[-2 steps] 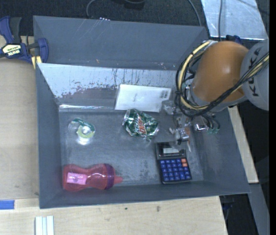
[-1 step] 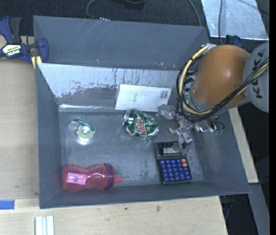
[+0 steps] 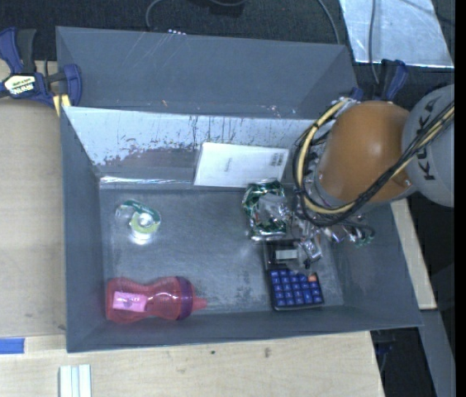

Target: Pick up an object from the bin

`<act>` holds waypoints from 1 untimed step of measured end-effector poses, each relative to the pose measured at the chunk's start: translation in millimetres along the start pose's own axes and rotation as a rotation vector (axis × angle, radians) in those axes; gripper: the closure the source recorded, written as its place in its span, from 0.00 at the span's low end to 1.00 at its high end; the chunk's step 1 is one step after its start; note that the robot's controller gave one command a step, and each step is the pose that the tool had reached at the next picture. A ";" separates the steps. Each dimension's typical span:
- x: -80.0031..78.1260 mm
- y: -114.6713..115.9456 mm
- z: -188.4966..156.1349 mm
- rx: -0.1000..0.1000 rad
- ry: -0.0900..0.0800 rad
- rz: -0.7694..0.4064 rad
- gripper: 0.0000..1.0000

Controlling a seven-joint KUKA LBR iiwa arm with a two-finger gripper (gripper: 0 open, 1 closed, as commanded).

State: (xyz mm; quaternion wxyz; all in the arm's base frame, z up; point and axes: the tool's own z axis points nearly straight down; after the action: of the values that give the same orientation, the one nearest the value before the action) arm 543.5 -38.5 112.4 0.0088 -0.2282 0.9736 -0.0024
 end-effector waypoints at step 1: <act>0.9 1.9 13.4 -0.002 0.002 0.225 0.00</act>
Offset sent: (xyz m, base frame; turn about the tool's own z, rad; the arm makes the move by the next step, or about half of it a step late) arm 0.0182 0.0107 -0.0424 -0.1072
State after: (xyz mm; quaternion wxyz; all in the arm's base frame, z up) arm 542.1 -37.2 99.0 0.0080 -0.1175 0.9930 -0.0007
